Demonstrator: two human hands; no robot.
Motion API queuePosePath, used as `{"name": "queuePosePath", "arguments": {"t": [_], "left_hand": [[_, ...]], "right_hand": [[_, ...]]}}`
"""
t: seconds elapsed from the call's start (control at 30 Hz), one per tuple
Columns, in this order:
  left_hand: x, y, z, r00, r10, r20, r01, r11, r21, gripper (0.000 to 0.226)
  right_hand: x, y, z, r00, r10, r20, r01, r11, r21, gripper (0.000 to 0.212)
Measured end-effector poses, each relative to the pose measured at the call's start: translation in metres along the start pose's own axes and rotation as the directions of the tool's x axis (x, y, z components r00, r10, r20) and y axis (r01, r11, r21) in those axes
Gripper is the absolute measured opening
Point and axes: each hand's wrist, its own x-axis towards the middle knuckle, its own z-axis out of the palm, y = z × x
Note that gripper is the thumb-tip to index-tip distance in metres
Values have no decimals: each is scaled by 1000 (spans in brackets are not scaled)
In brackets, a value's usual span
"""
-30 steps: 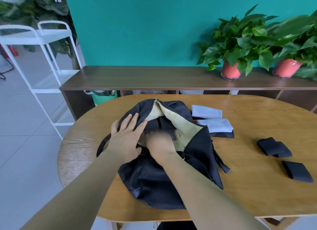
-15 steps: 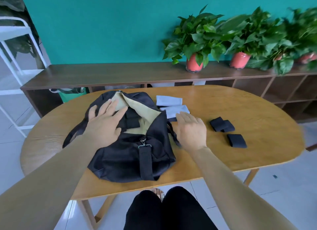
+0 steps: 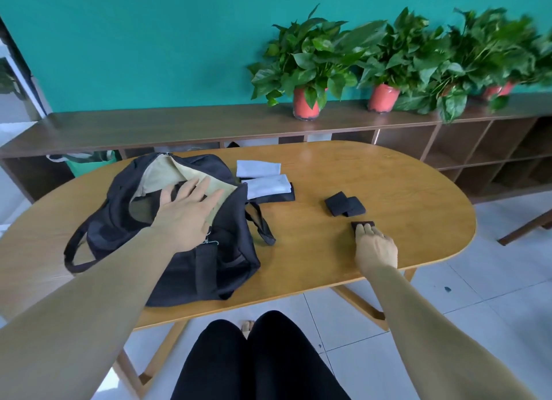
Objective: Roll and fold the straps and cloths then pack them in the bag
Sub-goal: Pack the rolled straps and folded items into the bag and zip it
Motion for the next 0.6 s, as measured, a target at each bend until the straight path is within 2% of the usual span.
{"name": "queuePosePath", "arguments": {"t": [0.13,0.33,0.4,0.47,0.53,0.6], "left_hand": [[-1,-4,1,1000,-14,12,14,1000,5,69],[-8,-26,3,998,-54,10,54,999,3,67],[-13,-44,5,995,-97,13,96,995,22,67],[-17,-63,8,990,-141,24,140,990,28,67],[-20,-80,12,985,-169,29,168,986,20,66],[-20,-93,17,983,-185,18,185,983,6,63]], "right_hand": [[-4,-8,-17,997,-71,2,71,997,-39,15],[-17,-35,-21,998,-59,-3,59,997,-57,20],[-16,-50,-26,992,-25,-121,27,1000,16,26],[-13,-76,-41,953,-63,-296,104,987,125,29],[-8,-110,-63,836,-133,-533,251,956,155,35],[-2,-148,-83,743,-174,-646,362,917,168,38]]}}
